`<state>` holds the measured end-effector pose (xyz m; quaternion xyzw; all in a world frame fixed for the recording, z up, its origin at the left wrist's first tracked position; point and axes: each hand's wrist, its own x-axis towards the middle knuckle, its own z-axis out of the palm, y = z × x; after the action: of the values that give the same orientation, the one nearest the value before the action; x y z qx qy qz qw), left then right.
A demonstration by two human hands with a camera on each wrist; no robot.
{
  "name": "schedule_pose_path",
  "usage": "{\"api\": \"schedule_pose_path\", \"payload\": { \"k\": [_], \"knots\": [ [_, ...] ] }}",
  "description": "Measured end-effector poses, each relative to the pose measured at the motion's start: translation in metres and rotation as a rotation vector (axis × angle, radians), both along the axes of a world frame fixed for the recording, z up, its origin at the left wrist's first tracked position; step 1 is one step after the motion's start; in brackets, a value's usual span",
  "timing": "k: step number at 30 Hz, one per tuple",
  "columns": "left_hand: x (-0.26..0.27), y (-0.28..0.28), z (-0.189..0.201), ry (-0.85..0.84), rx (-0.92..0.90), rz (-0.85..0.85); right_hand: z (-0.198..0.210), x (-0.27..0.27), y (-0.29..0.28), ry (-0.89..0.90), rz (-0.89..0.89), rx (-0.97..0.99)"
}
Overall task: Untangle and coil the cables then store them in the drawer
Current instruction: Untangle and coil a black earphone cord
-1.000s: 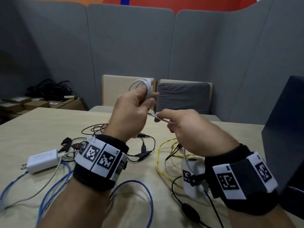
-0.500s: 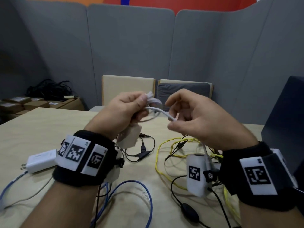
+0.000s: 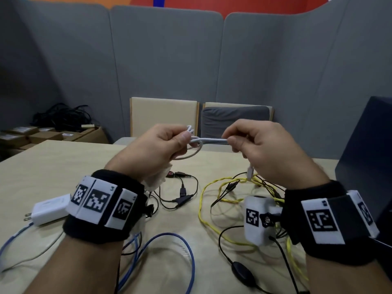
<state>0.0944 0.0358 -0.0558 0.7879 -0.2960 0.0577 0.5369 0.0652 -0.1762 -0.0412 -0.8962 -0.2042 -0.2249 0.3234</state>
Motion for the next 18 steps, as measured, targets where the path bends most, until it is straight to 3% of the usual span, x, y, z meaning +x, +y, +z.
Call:
{"api": "schedule_pose_path", "payload": {
  "k": [5,9,14,18],
  "knots": [
    [-0.009,-0.01,0.004,0.031,-0.099,-0.174,-0.008,0.0,0.019,0.122,0.165,0.163],
    [-0.012,-0.013,0.007,0.051,-0.164,-0.276,-0.011,0.003,0.029,0.014,0.228,0.204],
    [-0.012,-0.014,0.008,0.07,-0.295,-0.341,-0.008,0.004,0.029,-0.268,0.174,0.167],
    [-0.014,-0.022,0.007,0.105,-0.384,-0.374,-0.009,0.001,0.031,-0.237,0.158,0.283]
  ]
}}
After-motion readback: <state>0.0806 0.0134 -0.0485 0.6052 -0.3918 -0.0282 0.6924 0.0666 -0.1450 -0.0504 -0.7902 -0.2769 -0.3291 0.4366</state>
